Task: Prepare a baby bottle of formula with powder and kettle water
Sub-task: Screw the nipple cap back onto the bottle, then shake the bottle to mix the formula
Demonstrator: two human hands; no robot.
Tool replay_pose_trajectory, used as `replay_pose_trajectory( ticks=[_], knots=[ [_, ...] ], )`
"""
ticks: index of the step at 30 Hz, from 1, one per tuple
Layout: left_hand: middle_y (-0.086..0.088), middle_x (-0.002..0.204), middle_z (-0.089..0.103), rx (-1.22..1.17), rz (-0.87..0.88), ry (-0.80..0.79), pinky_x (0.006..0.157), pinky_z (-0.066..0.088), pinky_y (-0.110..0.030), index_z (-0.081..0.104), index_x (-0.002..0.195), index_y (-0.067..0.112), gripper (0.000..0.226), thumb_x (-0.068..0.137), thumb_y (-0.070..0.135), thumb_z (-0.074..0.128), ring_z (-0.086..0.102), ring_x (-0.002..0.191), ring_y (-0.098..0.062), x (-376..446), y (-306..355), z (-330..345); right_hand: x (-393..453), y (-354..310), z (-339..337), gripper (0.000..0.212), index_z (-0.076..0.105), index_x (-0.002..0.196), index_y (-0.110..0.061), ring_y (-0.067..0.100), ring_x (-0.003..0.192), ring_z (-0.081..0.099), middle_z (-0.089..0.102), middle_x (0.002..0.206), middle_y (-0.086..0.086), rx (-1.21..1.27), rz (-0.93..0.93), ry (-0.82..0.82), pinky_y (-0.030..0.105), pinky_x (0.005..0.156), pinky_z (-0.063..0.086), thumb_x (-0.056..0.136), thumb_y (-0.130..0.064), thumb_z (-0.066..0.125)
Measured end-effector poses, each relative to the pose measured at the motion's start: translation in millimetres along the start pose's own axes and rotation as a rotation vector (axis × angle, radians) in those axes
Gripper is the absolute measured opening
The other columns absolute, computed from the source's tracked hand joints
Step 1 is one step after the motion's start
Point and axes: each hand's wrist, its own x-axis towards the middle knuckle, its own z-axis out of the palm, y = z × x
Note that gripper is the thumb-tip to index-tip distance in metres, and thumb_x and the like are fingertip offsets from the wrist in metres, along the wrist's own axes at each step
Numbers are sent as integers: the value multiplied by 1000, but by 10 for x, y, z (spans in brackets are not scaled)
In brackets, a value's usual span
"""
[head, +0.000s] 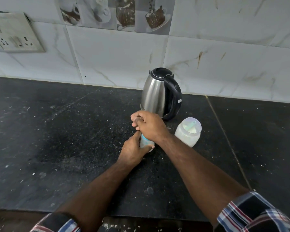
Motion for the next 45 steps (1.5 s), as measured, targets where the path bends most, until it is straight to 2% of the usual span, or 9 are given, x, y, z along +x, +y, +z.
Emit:
replay_pose_trajectory(
  ticks=[12, 15, 17, 22, 27, 34, 40, 43, 45],
  knots=[
    [11, 102, 70, -19, -5, -25, 68, 45, -15, 57, 125, 27, 45, 85, 32, 79, 66, 89, -4, -28, 49, -13, -20, 126, 99, 14, 70, 100, -38, 2, 69, 70, 73, 70, -12, 152, -7, 170, 39, 79, 61, 101, -34, 56],
    [9, 101, 69, -19, -31, -43, 73, 49, -23, 59, 120, 25, 39, 86, 30, 77, 66, 92, -11, 1, 105, -47, -56, 98, 32, 12, 67, 110, -38, 2, 86, 72, 74, 89, -8, 208, 49, 94, 40, 92, 58, 101, -41, 60],
    [7, 106, 70, -40, -64, -54, 80, 52, -28, 60, 123, 25, 41, 87, 30, 77, 67, 98, -14, 29, 129, -94, -54, 43, -91, 39, 58, 136, -30, 6, 108, 67, 69, 114, -8, 301, 98, 13, 36, 104, 52, 100, -47, 60],
    [0, 124, 72, -187, -103, -90, 106, 52, -45, 60, 138, 17, 56, 87, 26, 82, 69, 114, -18, 206, 230, -363, -188, 79, -500, 64, 43, 151, -19, 7, 115, 63, 61, 133, 1, 416, 118, 70, 13, 84, 54, 94, -25, 74],
    [2, 114, 80, -415, 42, -240, 101, 57, -38, 69, 126, 17, 40, 88, 18, 81, 75, 108, -15, 258, 451, -612, -372, 114, -551, 73, 49, 149, -15, 12, 116, 68, 69, 133, 1, 288, 147, -68, 40, 103, 55, 85, -11, 84],
    [-11, 118, 78, -640, 27, -376, 90, 61, -34, 71, 127, 11, 28, 100, 16, 65, 75, 110, -26, 260, 696, -847, -356, -21, -636, 91, 43, 143, -30, 9, 112, 66, 67, 124, -10, 85, 57, -17, 39, 97, 57, 68, -36, 94],
    [-1, 117, 78, -270, 71, -70, 110, 53, -44, 72, 125, 16, 26, 99, 13, 68, 73, 112, -17, 329, 717, -982, -270, -183, -823, 64, 59, 106, -39, -2, 85, 71, 74, 98, -14, 224, 64, 191, 26, 74, 57, 52, -53, 90],
    [4, 148, 61, 74, 47, -143, 119, 39, -41, 50, 151, 29, 63, 93, 26, 75, 57, 134, -15, 322, 585, -961, -187, -316, -991, 65, 62, 108, -35, 3, 84, 74, 76, 94, -17, 476, 28, 341, 26, 71, 58, 51, -52, 89],
    [-2, 154, 54, 231, 23, -226, 115, 39, -37, 36, 159, 32, 81, 90, 31, 79, 54, 133, -16, 313, 497, -883, -164, -408, -993, 68, 63, 110, -32, 6, 86, 74, 77, 95, -14, 488, 15, 278, 30, 75, 60, 50, -50, 89]
  ],
)
